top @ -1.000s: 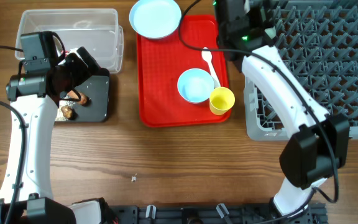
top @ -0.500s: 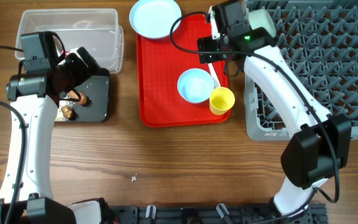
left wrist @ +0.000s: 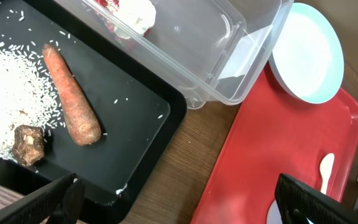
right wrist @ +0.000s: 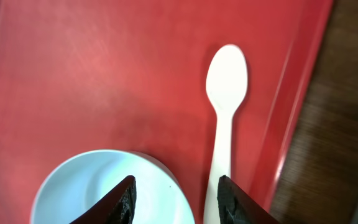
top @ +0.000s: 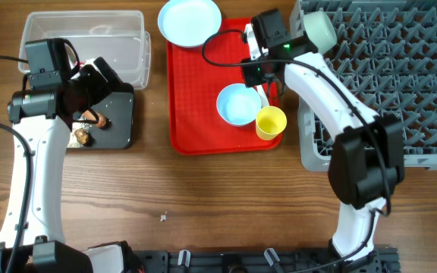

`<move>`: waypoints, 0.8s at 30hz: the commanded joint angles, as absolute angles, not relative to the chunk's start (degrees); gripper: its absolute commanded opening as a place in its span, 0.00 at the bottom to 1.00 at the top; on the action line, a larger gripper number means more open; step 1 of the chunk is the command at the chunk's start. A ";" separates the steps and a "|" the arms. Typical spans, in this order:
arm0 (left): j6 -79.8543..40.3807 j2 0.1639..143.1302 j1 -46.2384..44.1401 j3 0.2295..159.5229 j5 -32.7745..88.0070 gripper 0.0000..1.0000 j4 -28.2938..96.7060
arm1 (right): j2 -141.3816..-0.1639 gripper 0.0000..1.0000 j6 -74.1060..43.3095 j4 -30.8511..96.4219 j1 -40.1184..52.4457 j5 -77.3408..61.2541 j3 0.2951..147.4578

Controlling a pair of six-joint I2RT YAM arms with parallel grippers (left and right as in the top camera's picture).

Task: Sort waste into correct bins and load items into the dishwasher rack
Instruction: 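Move the right gripper back to the red tray over the blue bowl, then grasp the blue bowl rim with the right gripper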

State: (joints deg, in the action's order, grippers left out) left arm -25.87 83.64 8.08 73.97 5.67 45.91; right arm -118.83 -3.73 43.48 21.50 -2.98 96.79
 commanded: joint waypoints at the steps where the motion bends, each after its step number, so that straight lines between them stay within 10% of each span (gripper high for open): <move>1: -25.98 83.44 8.54 74.24 5.30 1.00 45.76 | -121.99 0.43 -2.98 43.20 21.52 -4.01 96.64; 15: -25.98 83.44 8.54 74.24 5.30 1.00 45.74 | -124.42 0.39 0.03 40.75 21.50 -7.81 93.78; 24: -25.98 83.44 8.54 74.24 5.30 1.00 45.76 | -124.40 0.07 -0.03 37.69 21.06 -7.27 92.01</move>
State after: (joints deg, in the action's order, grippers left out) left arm -25.87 83.64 8.08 73.97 5.67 45.91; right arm -123.55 -0.16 38.41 21.47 -6.63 92.31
